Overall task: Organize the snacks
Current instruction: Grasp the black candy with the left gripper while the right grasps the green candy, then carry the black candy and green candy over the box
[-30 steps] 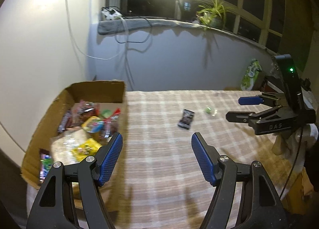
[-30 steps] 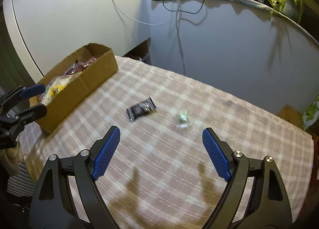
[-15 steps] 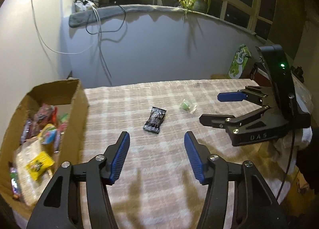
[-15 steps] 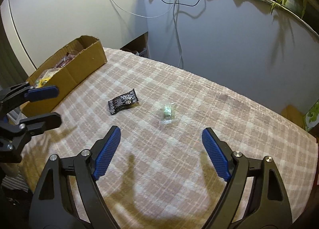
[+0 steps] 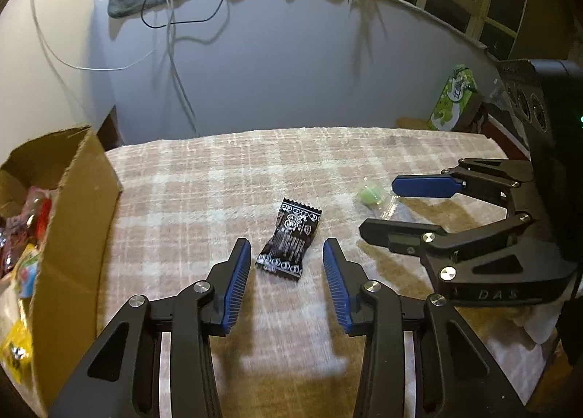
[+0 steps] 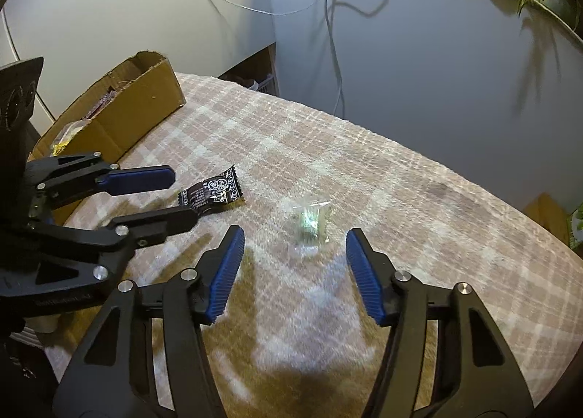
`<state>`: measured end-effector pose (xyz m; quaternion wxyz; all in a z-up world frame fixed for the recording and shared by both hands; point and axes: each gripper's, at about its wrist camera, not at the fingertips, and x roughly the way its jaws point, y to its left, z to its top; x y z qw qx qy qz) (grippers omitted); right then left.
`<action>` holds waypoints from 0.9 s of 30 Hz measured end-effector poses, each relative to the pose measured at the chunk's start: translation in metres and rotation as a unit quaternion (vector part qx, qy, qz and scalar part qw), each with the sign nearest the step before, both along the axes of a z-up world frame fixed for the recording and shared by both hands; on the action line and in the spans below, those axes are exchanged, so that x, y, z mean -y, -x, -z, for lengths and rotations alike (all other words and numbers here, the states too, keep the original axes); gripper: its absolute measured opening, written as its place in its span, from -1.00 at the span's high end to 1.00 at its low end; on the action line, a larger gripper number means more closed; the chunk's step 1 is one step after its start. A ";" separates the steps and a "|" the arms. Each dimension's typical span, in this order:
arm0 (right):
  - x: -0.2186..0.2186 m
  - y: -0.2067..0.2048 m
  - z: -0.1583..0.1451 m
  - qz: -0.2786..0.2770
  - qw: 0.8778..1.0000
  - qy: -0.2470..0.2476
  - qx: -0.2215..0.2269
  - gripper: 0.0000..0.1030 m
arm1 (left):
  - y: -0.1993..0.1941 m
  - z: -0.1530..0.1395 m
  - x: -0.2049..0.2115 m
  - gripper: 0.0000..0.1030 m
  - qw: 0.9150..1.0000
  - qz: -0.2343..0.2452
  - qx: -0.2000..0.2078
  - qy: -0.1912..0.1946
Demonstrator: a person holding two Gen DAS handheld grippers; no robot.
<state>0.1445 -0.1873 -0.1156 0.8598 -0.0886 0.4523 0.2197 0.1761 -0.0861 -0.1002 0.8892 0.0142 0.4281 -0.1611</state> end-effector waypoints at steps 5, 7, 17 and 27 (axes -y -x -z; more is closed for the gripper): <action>-0.003 -0.006 0.004 0.002 1.000 0.011 0.004 -0.03 | -0.007 0.007 0.004 0.23 1.000 0.008 -0.002 -0.007; -0.004 -0.008 0.004 0.002 1.000 0.009 0.005 0.04 | -0.009 0.009 0.006 0.27 1.000 0.011 -0.003 -0.010; -0.006 -0.007 0.005 0.005 1.000 0.022 0.016 0.56 | -0.012 0.012 0.015 0.55 0.999 0.019 -0.001 -0.032; 0.001 0.004 0.002 0.015 1.000 0.008 0.012 0.62 | 0.000 0.007 0.011 0.55 1.000 0.011 0.002 -0.018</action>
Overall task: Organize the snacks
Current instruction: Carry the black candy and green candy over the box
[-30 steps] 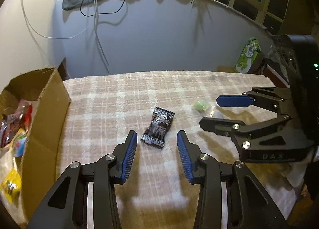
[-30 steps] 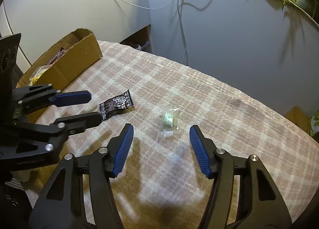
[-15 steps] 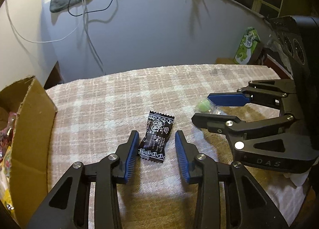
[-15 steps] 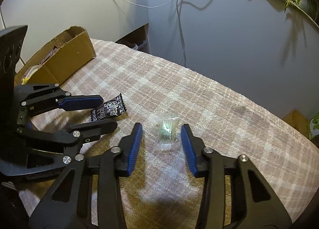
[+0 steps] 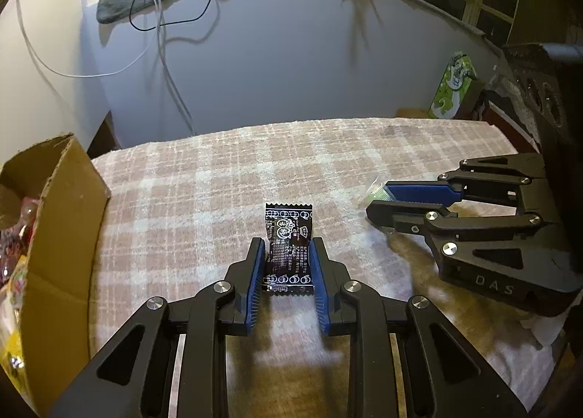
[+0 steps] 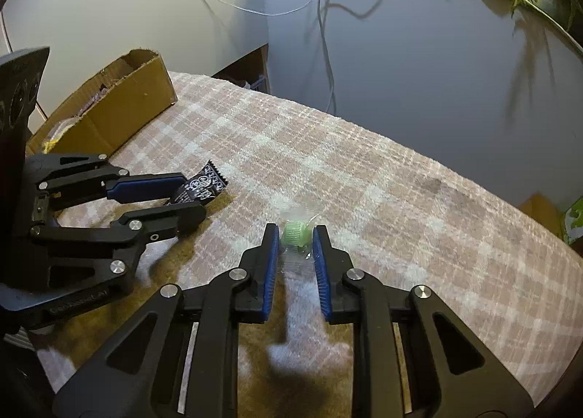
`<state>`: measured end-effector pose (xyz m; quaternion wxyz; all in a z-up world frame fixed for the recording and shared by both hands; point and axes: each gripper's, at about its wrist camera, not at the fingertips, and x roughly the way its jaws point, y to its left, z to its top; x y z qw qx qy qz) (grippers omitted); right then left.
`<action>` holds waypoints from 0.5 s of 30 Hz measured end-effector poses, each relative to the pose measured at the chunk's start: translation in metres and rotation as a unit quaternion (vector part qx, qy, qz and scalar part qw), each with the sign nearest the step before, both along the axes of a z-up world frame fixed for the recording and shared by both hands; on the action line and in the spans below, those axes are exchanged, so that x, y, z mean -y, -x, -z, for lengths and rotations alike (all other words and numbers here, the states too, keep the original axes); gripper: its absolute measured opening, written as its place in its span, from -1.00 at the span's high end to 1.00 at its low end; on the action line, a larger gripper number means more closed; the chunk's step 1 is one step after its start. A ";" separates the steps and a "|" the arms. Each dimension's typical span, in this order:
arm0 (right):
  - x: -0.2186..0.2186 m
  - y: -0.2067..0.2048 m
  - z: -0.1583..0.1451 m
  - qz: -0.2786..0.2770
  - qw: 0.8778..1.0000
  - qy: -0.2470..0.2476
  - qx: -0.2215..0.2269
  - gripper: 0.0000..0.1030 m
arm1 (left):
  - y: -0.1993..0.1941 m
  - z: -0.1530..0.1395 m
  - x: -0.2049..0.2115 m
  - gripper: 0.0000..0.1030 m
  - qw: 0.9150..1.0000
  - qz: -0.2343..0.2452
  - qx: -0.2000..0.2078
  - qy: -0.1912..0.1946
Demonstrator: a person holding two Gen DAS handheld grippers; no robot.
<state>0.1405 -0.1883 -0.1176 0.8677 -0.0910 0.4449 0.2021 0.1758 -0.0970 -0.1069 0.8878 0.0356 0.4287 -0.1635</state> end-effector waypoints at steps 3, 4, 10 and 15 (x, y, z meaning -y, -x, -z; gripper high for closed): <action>0.005 0.005 -0.004 0.006 1.000 -0.011 0.000 0.63 | 0.010 -0.008 -0.002 0.55 1.000 -0.002 0.008 0.004; 0.007 0.007 -0.006 0.008 1.000 -0.013 0.002 0.63 | 0.013 -0.011 -0.003 0.55 1.000 -0.002 0.012 0.006; 0.011 0.023 -0.021 0.013 1.000 -0.021 0.017 0.63 | 0.031 -0.032 -0.013 0.55 0.999 -0.009 0.038 0.012; 0.004 0.036 -0.036 0.007 0.999 -0.028 0.030 0.63 | 0.048 -0.050 -0.026 0.55 0.998 -0.017 0.061 0.018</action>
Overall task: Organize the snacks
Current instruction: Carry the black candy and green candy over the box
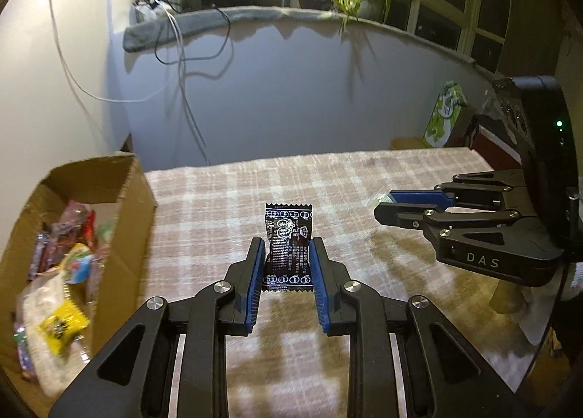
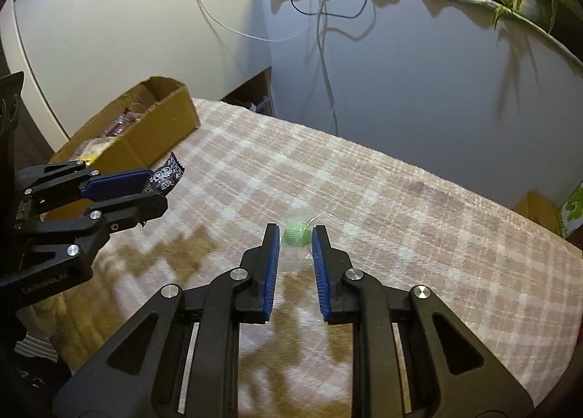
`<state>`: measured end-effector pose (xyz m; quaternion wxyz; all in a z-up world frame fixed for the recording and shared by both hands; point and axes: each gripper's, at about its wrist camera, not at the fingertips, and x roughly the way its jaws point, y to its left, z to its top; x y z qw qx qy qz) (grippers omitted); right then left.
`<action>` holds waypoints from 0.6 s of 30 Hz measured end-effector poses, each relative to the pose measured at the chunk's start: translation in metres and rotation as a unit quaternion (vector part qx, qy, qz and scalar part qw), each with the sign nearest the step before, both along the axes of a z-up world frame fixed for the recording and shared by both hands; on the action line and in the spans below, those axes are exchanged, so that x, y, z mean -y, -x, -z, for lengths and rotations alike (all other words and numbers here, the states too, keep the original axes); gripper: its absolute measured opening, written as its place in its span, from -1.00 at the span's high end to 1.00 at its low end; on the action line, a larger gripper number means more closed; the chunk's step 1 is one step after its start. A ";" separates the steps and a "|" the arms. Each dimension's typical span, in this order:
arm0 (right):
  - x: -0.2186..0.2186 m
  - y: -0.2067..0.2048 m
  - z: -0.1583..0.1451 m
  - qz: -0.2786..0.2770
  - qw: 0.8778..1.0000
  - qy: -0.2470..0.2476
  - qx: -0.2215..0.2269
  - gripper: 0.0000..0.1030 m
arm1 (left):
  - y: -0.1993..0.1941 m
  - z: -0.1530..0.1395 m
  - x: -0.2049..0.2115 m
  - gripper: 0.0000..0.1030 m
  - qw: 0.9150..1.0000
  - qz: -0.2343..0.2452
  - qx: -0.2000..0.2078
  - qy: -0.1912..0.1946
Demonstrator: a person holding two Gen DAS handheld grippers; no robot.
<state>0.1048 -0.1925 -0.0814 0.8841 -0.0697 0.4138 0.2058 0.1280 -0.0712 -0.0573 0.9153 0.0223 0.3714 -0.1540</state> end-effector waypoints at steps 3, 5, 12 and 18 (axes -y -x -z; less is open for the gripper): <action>-0.012 0.004 -0.008 -0.008 1.000 0.001 0.007 0.63 | 0.007 -0.007 -0.009 0.55 1.000 -0.006 0.010 0.003; -0.022 0.007 -0.013 -0.015 1.000 0.000 0.011 0.63 | 0.013 -0.013 -0.019 0.55 1.000 -0.012 0.017 0.006; -0.064 0.008 -0.026 -0.050 0.998 -0.004 0.022 0.63 | 0.027 -0.026 -0.053 0.55 0.998 -0.042 0.035 0.011; -0.103 0.004 -0.034 -0.082 0.996 -0.011 0.027 0.63 | 0.034 -0.032 -0.084 0.55 0.997 -0.071 0.043 0.011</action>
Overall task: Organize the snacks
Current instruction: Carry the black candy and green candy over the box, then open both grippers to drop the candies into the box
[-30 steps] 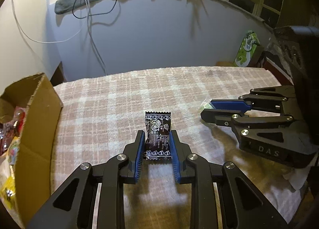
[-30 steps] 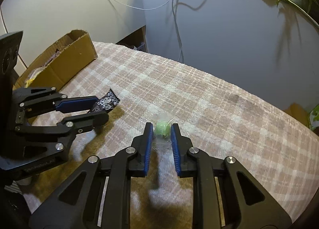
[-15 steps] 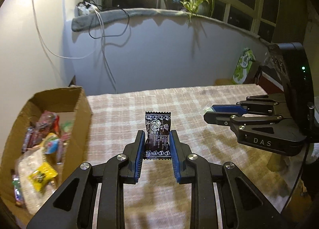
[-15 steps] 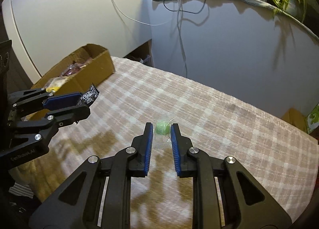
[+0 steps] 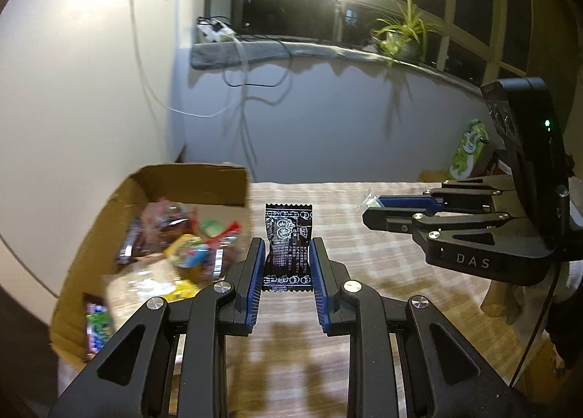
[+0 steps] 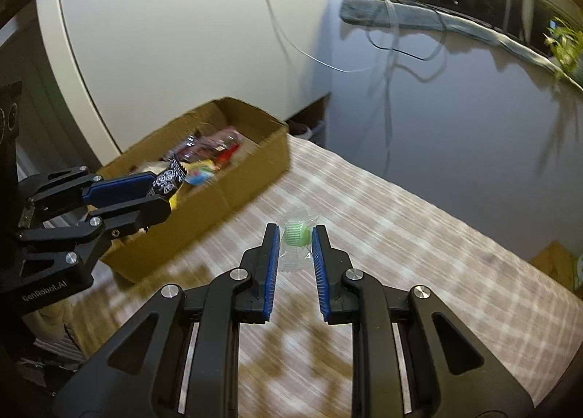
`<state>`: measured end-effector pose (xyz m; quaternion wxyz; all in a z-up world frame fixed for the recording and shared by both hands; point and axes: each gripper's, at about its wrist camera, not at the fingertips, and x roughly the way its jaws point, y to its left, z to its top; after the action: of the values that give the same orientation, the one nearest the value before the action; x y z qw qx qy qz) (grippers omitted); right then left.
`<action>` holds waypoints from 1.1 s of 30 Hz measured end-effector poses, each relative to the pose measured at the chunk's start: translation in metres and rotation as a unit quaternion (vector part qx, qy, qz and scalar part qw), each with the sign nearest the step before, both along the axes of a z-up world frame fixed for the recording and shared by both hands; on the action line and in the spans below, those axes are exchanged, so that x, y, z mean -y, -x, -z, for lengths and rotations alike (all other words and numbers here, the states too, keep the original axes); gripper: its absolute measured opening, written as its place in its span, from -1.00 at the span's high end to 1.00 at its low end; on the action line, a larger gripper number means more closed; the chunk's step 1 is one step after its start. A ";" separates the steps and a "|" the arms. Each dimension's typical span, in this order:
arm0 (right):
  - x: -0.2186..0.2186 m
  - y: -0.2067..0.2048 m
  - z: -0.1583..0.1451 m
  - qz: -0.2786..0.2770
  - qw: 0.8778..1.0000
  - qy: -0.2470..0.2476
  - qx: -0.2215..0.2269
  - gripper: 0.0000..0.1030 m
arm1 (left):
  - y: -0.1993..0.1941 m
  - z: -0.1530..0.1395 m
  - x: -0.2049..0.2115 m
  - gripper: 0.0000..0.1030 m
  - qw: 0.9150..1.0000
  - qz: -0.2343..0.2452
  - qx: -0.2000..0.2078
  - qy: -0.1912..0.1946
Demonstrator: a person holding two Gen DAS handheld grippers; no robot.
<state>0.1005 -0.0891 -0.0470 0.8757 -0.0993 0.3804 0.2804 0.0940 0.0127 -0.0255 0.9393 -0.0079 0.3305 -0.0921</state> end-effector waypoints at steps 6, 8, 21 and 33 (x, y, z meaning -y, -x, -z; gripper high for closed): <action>-0.034 -0.008 -0.006 -0.027 1.000 0.000 0.006 0.63 | 0.002 -0.002 -0.026 0.55 1.000 -0.023 0.005 -0.004; -0.047 -0.011 -0.007 -0.034 0.999 0.000 0.007 0.63 | 0.002 -0.002 -0.034 0.55 1.000 -0.030 0.006 -0.006; -0.112 -0.032 -0.001 -0.077 0.997 0.000 -0.010 0.63 | -0.007 0.005 -0.076 0.55 0.998 -0.065 -0.003 -0.010; -0.136 -0.053 0.019 -0.086 0.996 0.010 -0.034 0.63 | -0.023 0.016 -0.093 0.55 0.996 -0.081 -0.018 -0.009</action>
<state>0.1530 0.0474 -0.0655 0.8337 -0.1304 0.4028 0.3544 0.1166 0.1054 -0.0417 0.9376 -0.0275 0.3463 -0.0123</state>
